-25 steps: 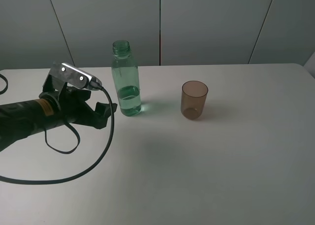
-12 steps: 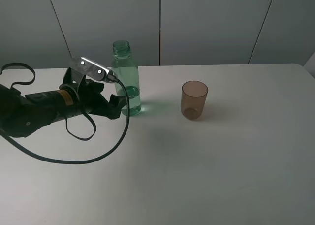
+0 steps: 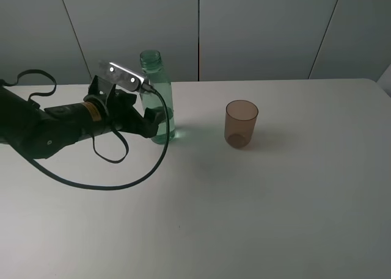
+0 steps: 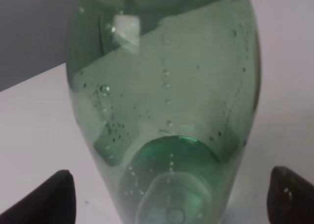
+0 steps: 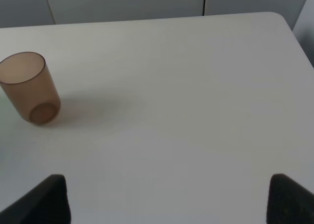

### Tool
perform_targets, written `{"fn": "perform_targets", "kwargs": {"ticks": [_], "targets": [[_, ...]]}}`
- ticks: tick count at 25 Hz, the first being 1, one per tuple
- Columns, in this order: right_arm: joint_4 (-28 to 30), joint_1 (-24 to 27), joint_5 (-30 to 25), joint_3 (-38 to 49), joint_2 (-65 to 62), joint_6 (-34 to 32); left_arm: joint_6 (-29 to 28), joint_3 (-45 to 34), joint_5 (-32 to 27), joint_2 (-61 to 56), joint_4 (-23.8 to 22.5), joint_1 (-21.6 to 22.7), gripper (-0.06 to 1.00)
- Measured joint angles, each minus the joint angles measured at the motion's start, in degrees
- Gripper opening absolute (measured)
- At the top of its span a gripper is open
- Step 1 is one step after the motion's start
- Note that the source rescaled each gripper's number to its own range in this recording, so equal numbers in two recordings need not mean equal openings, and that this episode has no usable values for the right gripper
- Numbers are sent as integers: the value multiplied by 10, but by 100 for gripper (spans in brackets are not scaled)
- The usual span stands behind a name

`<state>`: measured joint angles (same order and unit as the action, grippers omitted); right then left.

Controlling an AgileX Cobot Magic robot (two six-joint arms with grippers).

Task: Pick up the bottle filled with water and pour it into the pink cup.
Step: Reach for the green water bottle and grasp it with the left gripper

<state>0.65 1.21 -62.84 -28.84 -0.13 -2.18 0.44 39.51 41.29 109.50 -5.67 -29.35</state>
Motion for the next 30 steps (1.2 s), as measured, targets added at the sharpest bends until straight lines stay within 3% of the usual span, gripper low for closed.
{"fn": "perform_targets", "kwargs": {"ticks": [17,30], "targets": [[0,0,0,0,0,0,0,71,-2,67,-23,-4,100],[0,0,0,0,0,0,-1,78,7,72,-23,-11,100]]}}
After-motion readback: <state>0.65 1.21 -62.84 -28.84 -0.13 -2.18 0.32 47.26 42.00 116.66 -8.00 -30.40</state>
